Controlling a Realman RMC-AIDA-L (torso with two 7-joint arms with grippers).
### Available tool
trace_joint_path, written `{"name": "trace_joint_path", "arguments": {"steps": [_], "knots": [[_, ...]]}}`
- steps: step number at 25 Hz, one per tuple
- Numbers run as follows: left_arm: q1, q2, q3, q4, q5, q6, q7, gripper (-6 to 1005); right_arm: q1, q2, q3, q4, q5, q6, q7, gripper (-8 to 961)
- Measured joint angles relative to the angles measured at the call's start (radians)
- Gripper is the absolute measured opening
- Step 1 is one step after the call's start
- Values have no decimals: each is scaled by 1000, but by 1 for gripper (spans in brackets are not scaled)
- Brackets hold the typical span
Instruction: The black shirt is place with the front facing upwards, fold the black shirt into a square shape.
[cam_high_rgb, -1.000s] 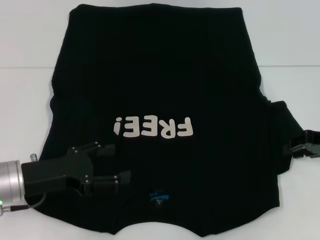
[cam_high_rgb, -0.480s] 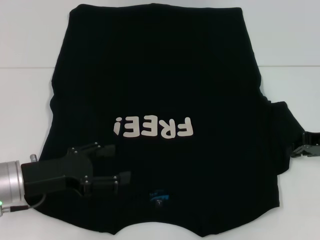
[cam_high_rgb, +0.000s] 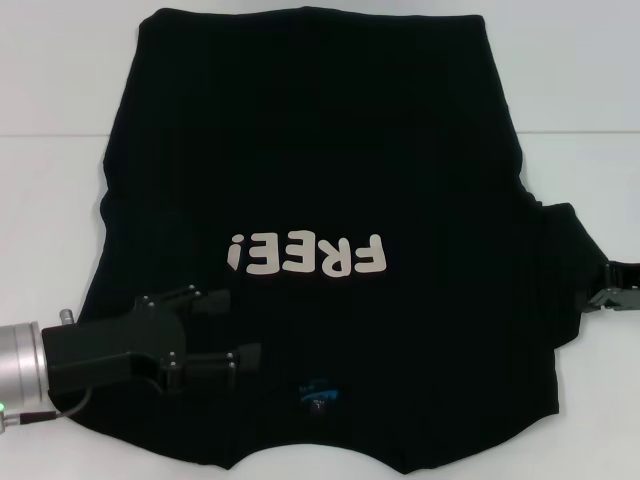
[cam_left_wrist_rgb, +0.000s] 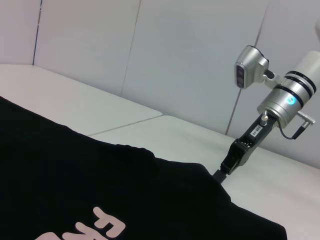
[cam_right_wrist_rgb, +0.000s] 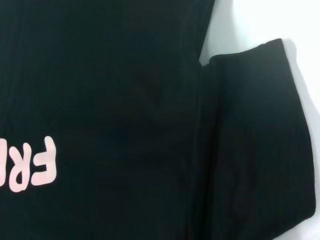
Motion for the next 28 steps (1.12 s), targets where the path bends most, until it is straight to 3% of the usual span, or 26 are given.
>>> {"name": "trace_joint_path", "arguments": {"steps": [10,28], "knots": [[0,0,0,-1,0,1,0,909,-20,-12,14,-10,3,-3,-1,7],[2,1,0,-3,0,2,-7,909,-90,-27,145,-170,28,-111,-46,7]]}}
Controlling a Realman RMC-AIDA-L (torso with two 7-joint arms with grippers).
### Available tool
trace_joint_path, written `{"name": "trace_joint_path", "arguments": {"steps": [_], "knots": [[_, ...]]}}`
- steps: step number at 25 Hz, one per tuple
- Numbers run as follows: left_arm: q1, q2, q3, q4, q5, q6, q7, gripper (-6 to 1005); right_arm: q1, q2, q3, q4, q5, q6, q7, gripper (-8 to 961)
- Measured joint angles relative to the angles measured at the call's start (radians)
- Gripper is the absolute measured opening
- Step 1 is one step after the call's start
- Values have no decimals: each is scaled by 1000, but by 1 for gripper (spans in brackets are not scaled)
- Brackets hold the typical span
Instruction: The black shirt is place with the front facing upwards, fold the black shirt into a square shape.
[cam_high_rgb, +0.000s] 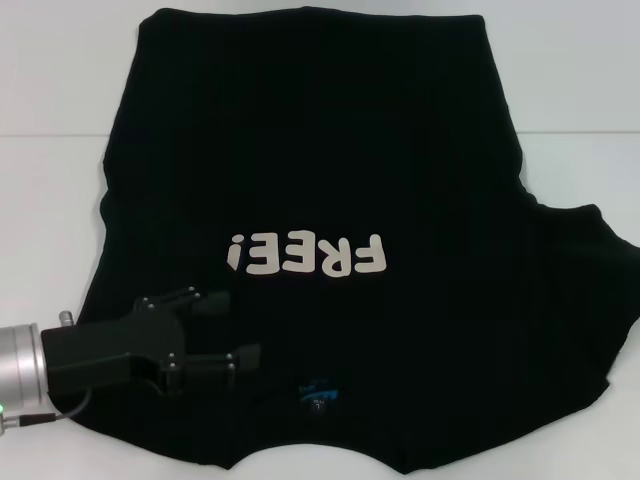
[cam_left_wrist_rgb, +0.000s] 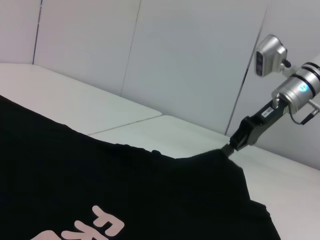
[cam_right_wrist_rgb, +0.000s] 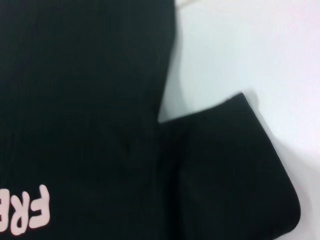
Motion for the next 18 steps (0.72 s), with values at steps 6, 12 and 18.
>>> {"name": "trace_joint_path", "arguments": {"steps": [6,12,18], "knots": [[1,2,0,-1,0,0,-6,909,10,-1,-13,-27,24,-12,-15,9],[0,2,0,-1,0,-2,-6,908,61,14,-69,-18,21,-12,-32,12],[0,0,0,0,0,-3,-7,908,127,44,-164,-9,20,-7,-32,14]]}}
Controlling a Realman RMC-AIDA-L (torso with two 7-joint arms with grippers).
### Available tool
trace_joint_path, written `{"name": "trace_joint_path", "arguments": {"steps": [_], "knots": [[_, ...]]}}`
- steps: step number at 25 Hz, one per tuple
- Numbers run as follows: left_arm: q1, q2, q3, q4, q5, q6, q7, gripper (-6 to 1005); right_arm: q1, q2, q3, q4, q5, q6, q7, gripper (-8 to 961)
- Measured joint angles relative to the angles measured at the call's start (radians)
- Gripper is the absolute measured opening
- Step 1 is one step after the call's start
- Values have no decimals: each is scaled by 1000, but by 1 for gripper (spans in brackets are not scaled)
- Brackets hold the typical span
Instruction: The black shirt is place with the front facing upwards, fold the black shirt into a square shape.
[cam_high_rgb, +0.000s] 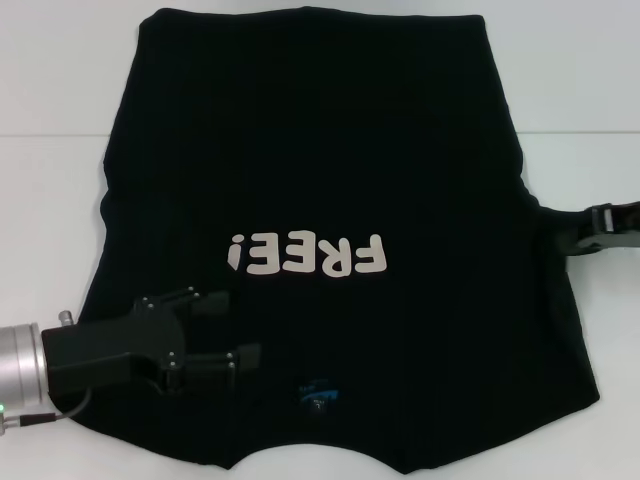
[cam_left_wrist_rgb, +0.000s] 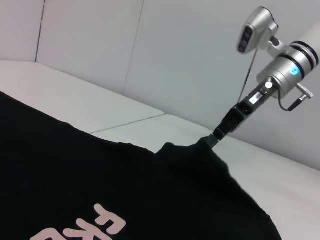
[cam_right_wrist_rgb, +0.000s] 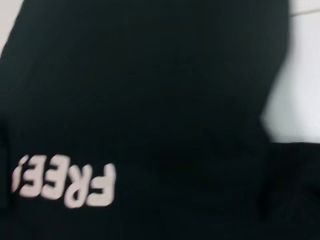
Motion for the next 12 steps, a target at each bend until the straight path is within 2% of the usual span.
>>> {"name": "trace_joint_path", "arguments": {"steps": [12], "knots": [[-3,-1,0,0,0,-5,0,908,118,56,-149,55,3,59,-8,19]]}}
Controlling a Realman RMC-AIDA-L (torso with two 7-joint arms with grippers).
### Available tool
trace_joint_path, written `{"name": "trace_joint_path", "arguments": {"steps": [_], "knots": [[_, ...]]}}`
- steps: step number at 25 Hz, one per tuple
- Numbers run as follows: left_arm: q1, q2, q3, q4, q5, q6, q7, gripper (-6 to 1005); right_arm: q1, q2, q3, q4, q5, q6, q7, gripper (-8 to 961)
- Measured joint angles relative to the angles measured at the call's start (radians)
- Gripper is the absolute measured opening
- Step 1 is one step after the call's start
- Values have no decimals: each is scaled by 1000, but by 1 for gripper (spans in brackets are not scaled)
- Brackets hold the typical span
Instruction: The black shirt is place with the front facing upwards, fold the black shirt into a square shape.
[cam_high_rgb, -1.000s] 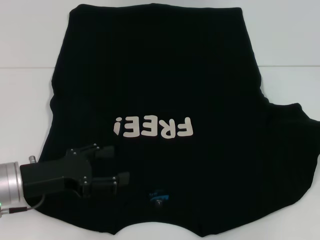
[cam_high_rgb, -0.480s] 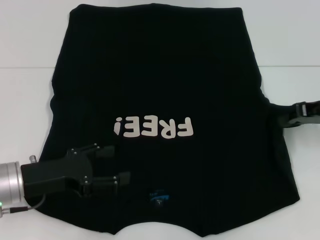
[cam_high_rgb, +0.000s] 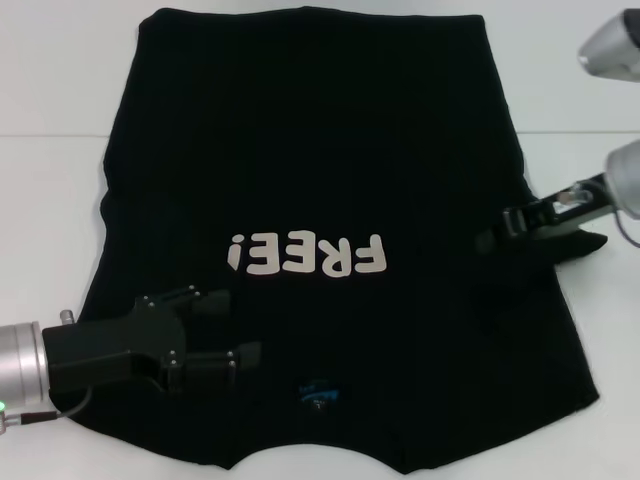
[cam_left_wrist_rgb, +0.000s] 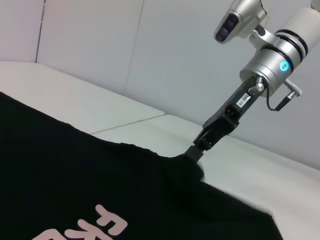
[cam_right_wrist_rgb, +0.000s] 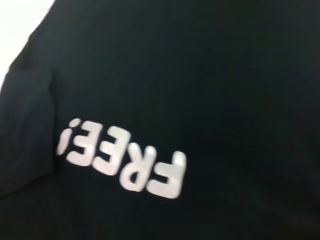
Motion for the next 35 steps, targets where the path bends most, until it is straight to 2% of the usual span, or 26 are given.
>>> {"name": "trace_joint_path", "arguments": {"steps": [3,5,7,11,17,20,22,28,35], "knots": [[0,0,0,-1,0,-3,0,908,21,6,-5,16,5,13,-11,20],[0,0,0,-2,0,-4,0,908,19,6,1,16,30,10,-18,226],[0,0,0,-3,0,-5,0,908,5,-4,5,16,71,6,-21,271],[1,0,0,-3,0,-5,0,909,-44,-39,26,17,108,13,12,361],[0,0,0,-3,0,-6,0,908,-112,-111,32,44,103,13,106,509],[-1,0,0,-3,0,-6,0,908,-133,-129,33,43,102,7,137,615],[-2,0,0,-3,0,-6,0,908,-136,-135,34,43,85,3,149,686],[-8,0,0,-2,0,-9,0,909,-111,-128,44,35,-121,33,208,710],[-11,-1,0,-2,0,-30,2,909,-101,-125,45,41,-133,103,212,709]]}}
